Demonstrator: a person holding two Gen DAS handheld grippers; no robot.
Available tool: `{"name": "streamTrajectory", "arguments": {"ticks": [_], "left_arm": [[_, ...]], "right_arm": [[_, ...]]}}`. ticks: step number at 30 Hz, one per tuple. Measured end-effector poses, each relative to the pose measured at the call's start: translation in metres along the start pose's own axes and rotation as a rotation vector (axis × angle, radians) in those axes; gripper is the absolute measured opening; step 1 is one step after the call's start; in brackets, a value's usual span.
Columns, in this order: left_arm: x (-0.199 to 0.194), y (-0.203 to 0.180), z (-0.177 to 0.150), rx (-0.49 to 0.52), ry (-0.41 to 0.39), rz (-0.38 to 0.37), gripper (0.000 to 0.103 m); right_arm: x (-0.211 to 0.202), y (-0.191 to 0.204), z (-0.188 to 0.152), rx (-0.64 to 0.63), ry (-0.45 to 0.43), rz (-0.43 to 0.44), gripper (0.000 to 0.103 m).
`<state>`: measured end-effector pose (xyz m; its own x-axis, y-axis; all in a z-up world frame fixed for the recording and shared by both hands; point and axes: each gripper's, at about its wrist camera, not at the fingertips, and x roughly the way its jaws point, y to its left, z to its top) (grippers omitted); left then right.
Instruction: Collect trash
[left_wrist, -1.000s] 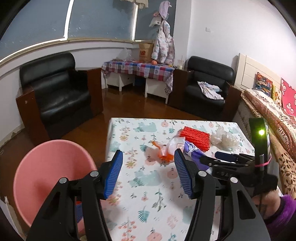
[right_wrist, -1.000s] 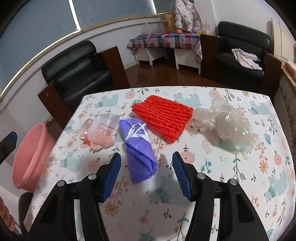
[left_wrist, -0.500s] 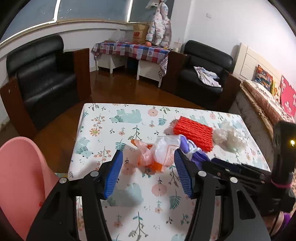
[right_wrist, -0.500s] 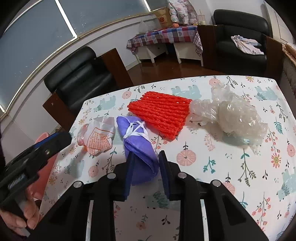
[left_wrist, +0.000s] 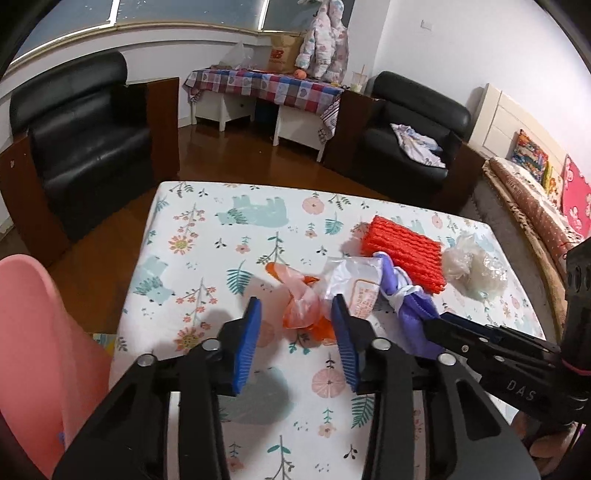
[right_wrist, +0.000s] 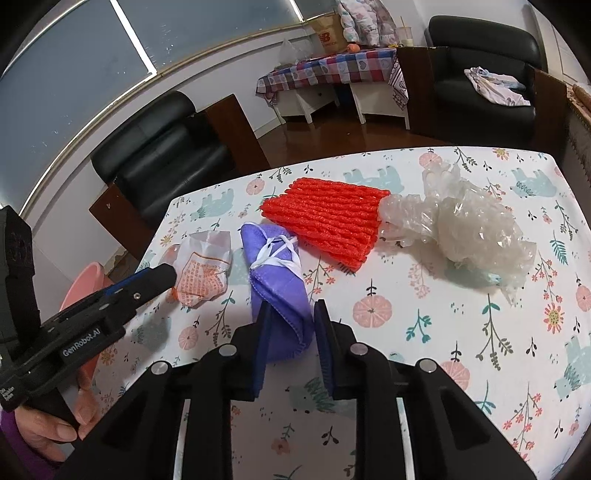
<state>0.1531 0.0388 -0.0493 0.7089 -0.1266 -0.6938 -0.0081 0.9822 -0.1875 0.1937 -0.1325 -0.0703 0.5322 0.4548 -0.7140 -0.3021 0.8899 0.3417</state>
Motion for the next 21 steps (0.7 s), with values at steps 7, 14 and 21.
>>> {"name": "streamTrajectory", "arguments": {"ticks": [7, 14, 21], "left_arm": [[-0.006, -0.003, -0.001, 0.012, -0.009, -0.029, 0.010], [-0.029, -0.002, -0.004, -0.002, -0.054, -0.022, 0.009], [-0.067, 0.000, -0.010, 0.001, -0.120, -0.015, 0.009]], "right_arm": [[0.000, -0.001, 0.000, 0.001, 0.000, 0.001, 0.023], [-0.001, 0.000, -0.001, -0.001, 0.002, 0.011, 0.020], [0.001, 0.003, -0.001, -0.003, 0.000, 0.036, 0.017]]}}
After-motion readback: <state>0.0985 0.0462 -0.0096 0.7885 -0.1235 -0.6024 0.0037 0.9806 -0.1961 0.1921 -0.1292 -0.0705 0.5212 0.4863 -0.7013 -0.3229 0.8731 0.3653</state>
